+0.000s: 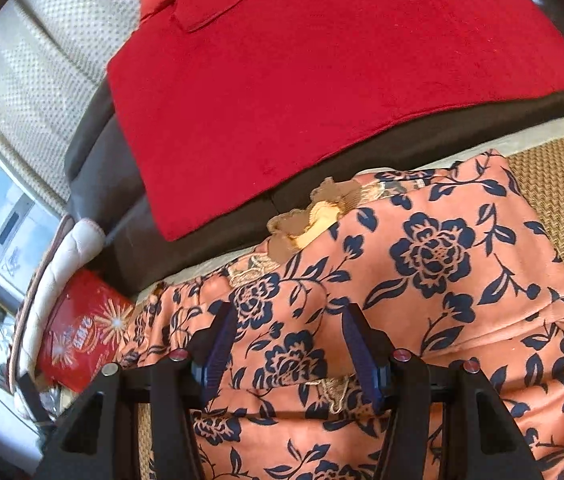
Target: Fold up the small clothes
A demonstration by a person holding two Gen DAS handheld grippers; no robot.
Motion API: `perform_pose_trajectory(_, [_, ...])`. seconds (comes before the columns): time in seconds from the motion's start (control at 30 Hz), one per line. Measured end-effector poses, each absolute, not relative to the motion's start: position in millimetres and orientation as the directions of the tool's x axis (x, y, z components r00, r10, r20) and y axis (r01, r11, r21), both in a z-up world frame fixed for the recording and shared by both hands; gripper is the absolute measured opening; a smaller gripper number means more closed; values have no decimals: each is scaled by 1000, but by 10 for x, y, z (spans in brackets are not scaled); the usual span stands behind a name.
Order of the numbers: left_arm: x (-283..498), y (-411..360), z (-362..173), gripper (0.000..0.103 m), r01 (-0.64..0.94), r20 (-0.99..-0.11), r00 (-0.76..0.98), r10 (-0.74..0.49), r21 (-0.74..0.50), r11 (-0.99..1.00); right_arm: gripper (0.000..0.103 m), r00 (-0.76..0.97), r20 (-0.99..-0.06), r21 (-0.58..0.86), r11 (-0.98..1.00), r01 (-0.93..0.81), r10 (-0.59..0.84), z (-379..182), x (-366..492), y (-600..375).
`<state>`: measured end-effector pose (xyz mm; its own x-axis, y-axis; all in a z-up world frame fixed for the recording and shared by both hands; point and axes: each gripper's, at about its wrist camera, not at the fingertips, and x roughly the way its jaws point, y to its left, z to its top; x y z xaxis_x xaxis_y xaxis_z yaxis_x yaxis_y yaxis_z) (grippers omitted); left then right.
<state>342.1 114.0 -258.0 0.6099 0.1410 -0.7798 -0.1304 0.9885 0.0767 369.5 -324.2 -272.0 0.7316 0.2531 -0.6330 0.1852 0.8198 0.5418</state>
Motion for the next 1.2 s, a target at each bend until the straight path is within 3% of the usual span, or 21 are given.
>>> perform_pose_trajectory(0.2, [3697,1185,-2648,86,-149,-784,576,233,179,972,59,738,-623,584,782,218,260,-2735,3717,-3453])
perform_pose_trajectory(0.37, [4058,878,-2792,86,7,-811,497,307,357,934,59,753,-603,617,751,234,261,-2706,3706,-3599])
perform_pose_trajectory(0.57, [4267,953,-2853,81,32,-816,482,320,381,924,59,789,-562,662,706,250,247,-2619,3640,-3816])
perform_pose_trajectory(0.63, [4327,912,-2862,72,67,-824,473,312,387,920,59,799,-550,677,690,255,244,-2596,3617,-3898])
perform_pose_trajectory(0.67, [4358,873,-2885,60,91,-831,468,300,384,919,59,801,-546,683,684,257,245,-2591,3611,-3931])
perform_pose_trajectory(0.7, [4375,856,-2900,37,105,-838,458,296,381,919,59,803,-543,688,678,258,245,-2586,3603,-3961])
perform_pose_trajectory(0.73, [4410,847,-2932,21,107,-843,445,302,384,917,59,806,-539,691,675,259,244,-2577,3591,-3990])
perform_pose_trajectory(0.8, [4442,896,-2936,13,86,-849,436,298,369,926,59,812,-532,698,668,258,242,-2555,3565,-4050])
perform_pose_trajectory(1.0, [4378,994,-2385,8,39,-810,541,226,293,955,59,819,-517,713,655,251,248,-2522,3548,-4198])
perform_pose_trajectory(1.2, [4179,250,-1533,7,198,-734,674,90,296,934,59,782,-460,815,551,182,421,-2640,3632,-4230])
